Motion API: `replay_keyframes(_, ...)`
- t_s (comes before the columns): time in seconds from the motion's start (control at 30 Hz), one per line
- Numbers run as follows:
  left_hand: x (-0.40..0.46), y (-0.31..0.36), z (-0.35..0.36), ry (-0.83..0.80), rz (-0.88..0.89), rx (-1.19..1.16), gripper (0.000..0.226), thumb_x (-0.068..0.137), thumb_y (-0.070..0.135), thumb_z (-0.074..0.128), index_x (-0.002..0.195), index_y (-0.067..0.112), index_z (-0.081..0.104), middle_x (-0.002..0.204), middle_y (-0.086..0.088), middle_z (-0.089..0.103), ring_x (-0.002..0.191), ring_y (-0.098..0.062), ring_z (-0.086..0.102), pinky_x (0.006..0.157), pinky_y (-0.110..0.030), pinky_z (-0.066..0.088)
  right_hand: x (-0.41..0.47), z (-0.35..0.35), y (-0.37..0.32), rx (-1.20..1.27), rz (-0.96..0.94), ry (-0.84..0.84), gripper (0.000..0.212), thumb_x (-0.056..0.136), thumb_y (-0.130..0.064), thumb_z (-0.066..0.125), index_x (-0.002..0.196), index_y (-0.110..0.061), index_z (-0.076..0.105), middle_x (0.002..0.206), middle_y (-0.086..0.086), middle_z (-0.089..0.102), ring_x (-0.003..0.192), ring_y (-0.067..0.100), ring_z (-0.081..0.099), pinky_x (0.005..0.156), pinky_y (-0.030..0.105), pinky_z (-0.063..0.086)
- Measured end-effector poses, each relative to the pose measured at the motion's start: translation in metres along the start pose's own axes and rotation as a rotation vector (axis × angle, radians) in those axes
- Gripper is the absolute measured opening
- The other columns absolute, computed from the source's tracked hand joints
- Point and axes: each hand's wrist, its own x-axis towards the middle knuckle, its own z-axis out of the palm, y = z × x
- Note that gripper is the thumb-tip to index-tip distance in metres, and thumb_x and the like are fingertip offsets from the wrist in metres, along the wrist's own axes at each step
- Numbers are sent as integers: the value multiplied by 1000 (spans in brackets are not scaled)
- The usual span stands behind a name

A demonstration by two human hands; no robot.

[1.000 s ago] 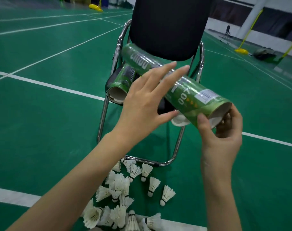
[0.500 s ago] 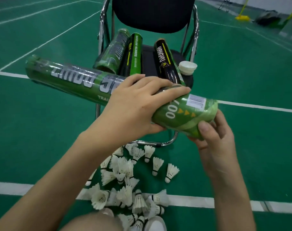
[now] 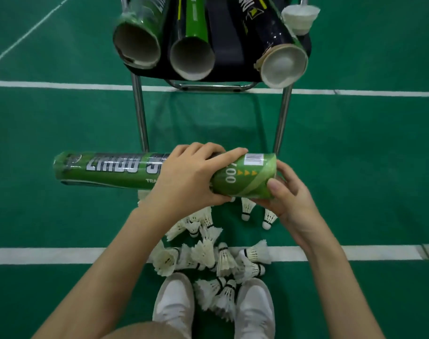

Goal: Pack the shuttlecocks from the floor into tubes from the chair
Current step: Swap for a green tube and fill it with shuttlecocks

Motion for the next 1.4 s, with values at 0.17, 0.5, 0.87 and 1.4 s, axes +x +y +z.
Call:
replay_keyframes(0.17,-10,-10,44,-131,-75,-102,80,65,50,75,136,36,42,113,3,59,99,-22,55,83,-33,31,12,-28,37,-130,45,16,73,62,-73,64,120,-30,55,121,-1,64,111,18,62,86,33,54)
replay_keyframes(0.5,-34,-30,98,-129,-160,-99,80,63,53,74,135,35,45,115,-1,61,103,-30,57,86,-43,42,87,-82,131,-922,87,197,31,87,-19,63,118,-14,59,118,-1,61,110,13,54,97,34,45)
replay_keyframes(0.87,-55,-26,136,-167,-221,-117,85,59,48,80,135,35,42,112,0,61,99,-28,57,82,-40,42,115,-95,180,-1381,82,87,17,85,-12,62,95,2,62,87,19,66,88,33,57,87,37,42)
replay_keyframes(1.4,-83,-26,151,-190,-333,-122,87,56,43,83,135,33,47,111,0,61,98,-27,57,84,-39,40,12,-22,122,-680,-50,559,9,88,-21,62,87,-29,58,79,-19,58,79,1,56,70,6,39)
